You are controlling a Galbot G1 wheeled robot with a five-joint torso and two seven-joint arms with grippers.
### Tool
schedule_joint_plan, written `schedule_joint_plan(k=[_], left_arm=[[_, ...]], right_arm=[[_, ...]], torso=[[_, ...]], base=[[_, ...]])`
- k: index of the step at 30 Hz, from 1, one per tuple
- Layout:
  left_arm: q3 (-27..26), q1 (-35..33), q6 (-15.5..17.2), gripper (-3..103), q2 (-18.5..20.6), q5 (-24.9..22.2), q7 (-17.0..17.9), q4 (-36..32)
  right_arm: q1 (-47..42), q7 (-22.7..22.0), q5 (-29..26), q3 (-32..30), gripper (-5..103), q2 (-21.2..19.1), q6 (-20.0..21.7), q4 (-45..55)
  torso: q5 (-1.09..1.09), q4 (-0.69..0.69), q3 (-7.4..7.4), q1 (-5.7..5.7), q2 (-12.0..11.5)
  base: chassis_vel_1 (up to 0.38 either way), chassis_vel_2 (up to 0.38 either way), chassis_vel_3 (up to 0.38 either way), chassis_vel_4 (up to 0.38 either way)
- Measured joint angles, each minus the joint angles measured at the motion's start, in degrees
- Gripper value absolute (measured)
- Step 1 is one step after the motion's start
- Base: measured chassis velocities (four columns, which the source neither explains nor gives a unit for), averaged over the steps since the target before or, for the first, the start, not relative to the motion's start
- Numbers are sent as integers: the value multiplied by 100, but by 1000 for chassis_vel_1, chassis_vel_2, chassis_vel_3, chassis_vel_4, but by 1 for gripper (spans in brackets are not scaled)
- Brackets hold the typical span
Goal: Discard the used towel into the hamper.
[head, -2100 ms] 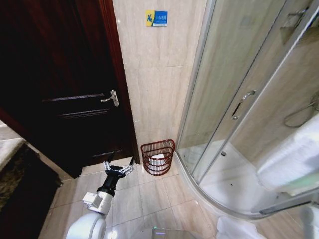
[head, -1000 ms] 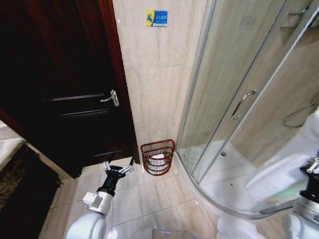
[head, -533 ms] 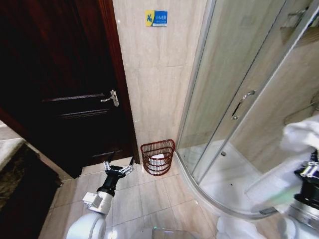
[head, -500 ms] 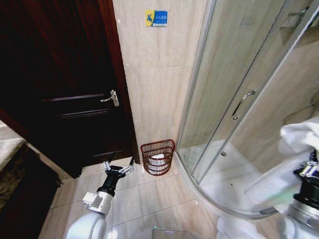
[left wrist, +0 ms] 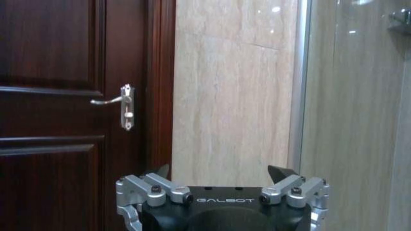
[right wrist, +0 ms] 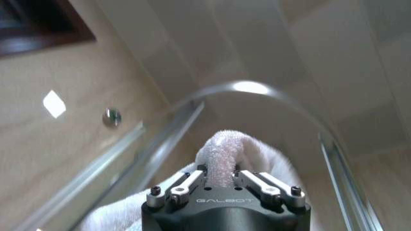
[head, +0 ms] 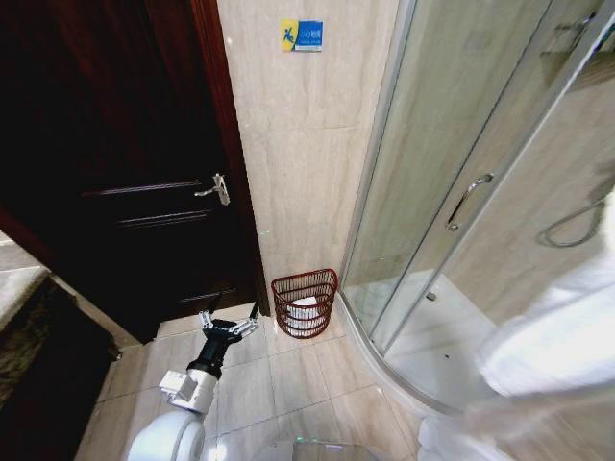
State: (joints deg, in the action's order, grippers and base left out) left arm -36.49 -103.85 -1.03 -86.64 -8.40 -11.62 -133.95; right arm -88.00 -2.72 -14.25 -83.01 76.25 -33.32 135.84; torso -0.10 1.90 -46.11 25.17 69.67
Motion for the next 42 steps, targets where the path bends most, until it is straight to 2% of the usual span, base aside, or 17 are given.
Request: schedule_joint_plan(k=[3, 5, 20, 42], left_arm=[[0, 0, 0, 100, 1, 0, 0, 0], [0, 0, 0, 100, 1, 0, 0, 0], [0, 0, 0, 100, 1, 0, 0, 0], [0, 0, 0, 100, 0, 0, 0, 0]], right_arm=[[-66, 8, -135, -25, 12, 29, 49, 100], [-106, 16, -199, -28, 12, 66, 67, 165], [-261, 248, -1056, 310, 12, 263, 239, 697], [-264, 243, -1082, 298, 12, 267, 238, 752]], torso=[[15, -1, 0, 0, 0], [8, -1, 0, 0, 0], [9, -1, -1, 0, -1], [10, 0, -1, 0, -2]], base=[[0, 0, 0, 0], [0, 0, 0, 0], [0, 0, 0, 0], [1, 2, -3, -2]])
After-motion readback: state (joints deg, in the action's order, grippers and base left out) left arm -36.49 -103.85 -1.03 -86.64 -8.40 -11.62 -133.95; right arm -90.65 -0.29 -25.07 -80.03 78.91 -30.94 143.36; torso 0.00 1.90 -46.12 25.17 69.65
